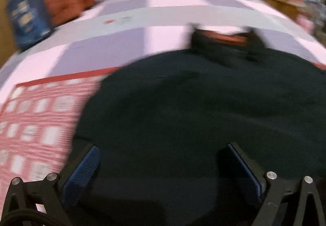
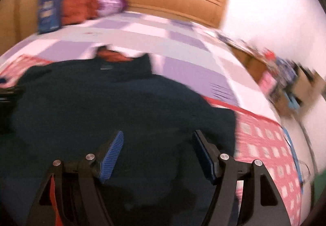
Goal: Fold large clothes
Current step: 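Fold the hem toward the collar with both tools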
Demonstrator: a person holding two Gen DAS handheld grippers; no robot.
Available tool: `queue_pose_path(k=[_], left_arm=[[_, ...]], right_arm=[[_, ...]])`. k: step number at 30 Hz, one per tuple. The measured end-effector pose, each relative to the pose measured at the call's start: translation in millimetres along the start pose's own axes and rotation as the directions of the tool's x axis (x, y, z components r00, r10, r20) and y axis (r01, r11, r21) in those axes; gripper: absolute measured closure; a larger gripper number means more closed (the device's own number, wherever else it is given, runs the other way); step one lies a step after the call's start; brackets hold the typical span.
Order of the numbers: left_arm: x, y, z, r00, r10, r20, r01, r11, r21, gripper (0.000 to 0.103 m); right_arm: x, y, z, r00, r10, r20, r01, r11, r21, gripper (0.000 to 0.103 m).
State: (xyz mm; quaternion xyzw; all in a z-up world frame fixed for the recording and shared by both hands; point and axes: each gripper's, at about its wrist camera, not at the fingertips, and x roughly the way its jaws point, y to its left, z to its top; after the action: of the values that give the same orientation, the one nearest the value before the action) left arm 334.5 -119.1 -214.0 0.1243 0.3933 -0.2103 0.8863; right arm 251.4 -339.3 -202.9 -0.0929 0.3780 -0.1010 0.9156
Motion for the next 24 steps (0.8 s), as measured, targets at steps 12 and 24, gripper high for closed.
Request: queue_pose_path(k=[12, 24], left_arm=[[-7.7, 39.8, -38.9, 0.997, 0.057, -0.059, -0.057, 0.998, -0.009, 0.0], [-38.1, 0.7, -133.4, 0.982, -0.043, -0.183, 0.059, 0.995, 0.083, 0.0]], right_arm=[[-0.7, -69.2, -69.9, 0.99, 0.038, -0.136, -0.026, 0.996, 0.091, 0.027], [-48.3, -19.7, -145.3, 0.976, 0.042, -0.214, -0.056, 0.997, -0.058, 0.027]])
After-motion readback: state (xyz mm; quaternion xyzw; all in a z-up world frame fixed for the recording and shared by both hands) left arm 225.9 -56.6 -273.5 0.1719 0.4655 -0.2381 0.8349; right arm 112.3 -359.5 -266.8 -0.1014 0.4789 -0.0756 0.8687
